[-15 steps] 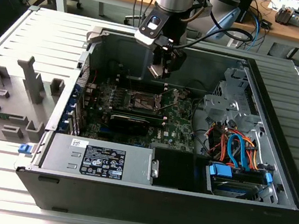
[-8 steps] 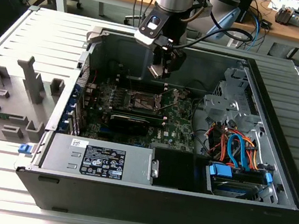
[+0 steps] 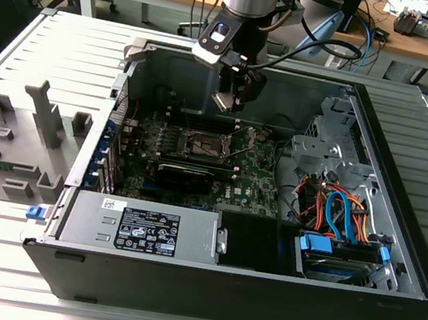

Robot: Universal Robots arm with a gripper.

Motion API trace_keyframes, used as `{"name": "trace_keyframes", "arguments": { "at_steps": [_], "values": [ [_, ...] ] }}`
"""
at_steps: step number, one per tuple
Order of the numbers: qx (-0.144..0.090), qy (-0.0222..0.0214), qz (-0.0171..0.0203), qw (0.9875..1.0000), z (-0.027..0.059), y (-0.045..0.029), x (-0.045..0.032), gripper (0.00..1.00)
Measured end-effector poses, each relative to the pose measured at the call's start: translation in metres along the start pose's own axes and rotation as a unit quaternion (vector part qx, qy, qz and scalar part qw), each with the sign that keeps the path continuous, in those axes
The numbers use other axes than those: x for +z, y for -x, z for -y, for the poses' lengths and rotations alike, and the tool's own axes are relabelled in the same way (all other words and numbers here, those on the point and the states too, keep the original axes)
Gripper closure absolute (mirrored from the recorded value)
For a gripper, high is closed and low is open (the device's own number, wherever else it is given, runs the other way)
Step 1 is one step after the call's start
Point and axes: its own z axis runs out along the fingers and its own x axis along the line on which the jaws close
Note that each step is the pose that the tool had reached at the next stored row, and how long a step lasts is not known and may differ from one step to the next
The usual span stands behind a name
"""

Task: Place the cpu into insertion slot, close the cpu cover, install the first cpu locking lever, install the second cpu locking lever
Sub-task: 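Place the cpu into insertion slot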

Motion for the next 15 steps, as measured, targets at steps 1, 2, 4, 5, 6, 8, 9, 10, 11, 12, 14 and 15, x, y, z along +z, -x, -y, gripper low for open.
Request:
{"name": "trace_keyframes", "arguments": {
  "at_steps": [1,2,4,5,6,8,9,10,11,12,14,15],
  "values": [
    [0.001,0.0000,0.0000,1.0000,0.0000,0.0000,0.0000,0.46],
    [0.001,0.0000,0.0001,1.0000,0.0000,0.0000,0.0000,0.46],
    [0.001,0.0000,0.0001,1.0000,0.0000,0.0000,0.0000,0.46],
    [0.002,0.0000,0.0001,1.0000,0.0000,0.0000,0.0000,0.46],
    [0.002,0.0001,0.0002,1.0000,0.0000,0.0000,0.0000,0.46],
    [0.004,0.0001,0.0003,1.0000,0.0000,0.0000,0.0000,0.46],
    [0.005,0.0001,0.0004,1.0000,0.0000,0.0000,0.0000,0.46],
    [0.008,0.0002,0.0007,1.0000,0.0000,0.0000,0.0000,0.46],
    [0.009,0.0002,0.0007,1.0000,0.0000,0.0000,0.0000,0.46],
    [0.011,0.0002,0.0009,0.9999,0.0000,0.0000,0.0000,0.46],
    [0.013,0.0002,0.0011,0.9999,0.0000,0.0000,0.0000,0.46],
    [0.014,0.0003,0.0012,0.9999,0.0000,0.0000,0.0000,0.46]
  ]
}}
